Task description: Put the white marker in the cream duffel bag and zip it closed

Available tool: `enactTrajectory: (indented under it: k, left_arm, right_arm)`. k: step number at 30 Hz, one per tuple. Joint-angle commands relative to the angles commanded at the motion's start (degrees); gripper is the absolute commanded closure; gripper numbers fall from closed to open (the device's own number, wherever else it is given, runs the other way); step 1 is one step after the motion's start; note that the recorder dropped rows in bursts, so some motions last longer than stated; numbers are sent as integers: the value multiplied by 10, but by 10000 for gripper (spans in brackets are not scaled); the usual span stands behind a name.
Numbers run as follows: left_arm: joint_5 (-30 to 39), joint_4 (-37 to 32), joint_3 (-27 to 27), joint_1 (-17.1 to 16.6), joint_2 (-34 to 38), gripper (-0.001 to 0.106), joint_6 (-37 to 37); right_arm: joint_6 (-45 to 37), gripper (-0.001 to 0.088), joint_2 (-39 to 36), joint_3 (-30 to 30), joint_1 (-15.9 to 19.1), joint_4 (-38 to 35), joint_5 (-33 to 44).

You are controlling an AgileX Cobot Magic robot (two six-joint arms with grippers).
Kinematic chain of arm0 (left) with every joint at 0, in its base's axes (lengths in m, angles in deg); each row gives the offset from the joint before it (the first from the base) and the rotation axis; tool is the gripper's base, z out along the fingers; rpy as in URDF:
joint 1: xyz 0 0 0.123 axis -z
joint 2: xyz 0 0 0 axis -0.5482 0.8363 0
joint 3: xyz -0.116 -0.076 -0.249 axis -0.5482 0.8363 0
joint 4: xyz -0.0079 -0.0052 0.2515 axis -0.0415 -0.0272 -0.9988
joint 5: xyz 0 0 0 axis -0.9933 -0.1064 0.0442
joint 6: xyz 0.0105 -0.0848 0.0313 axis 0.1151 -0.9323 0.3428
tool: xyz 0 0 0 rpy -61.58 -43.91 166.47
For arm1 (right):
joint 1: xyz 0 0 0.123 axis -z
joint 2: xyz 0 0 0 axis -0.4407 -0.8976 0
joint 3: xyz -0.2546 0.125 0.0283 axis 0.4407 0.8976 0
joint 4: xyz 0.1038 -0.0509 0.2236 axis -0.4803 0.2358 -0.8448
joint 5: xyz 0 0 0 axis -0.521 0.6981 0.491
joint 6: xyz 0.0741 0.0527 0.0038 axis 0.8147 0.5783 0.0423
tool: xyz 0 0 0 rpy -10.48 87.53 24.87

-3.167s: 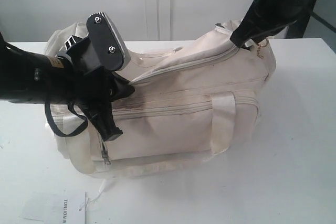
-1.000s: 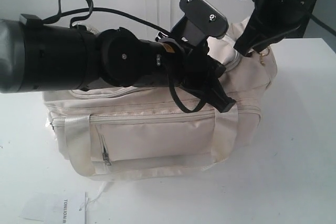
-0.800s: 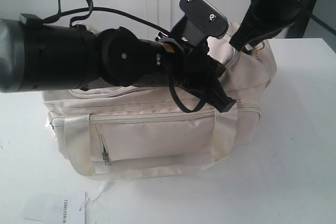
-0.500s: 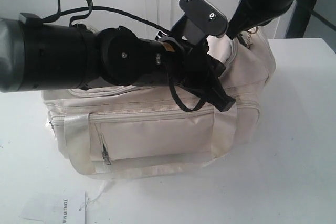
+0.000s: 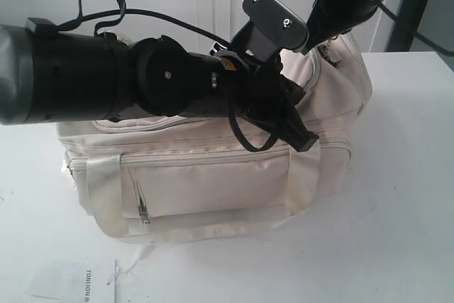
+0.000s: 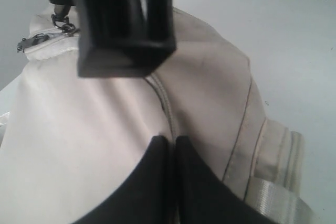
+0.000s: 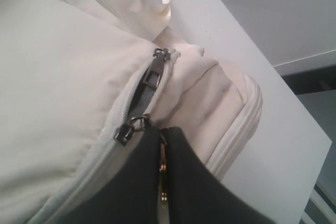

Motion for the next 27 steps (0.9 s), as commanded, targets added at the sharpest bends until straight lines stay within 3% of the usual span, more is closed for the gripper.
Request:
enactTrajectory:
  k: [20, 27]
  left_arm:
    - [3, 0, 0, 0, 0, 1053, 0]
    - [3, 0, 0, 0, 0, 1053, 0]
  right_arm:
    - [15, 868, -52, -3, 7, 34, -123]
    - [22, 868, -94, -51, 19, 34, -132]
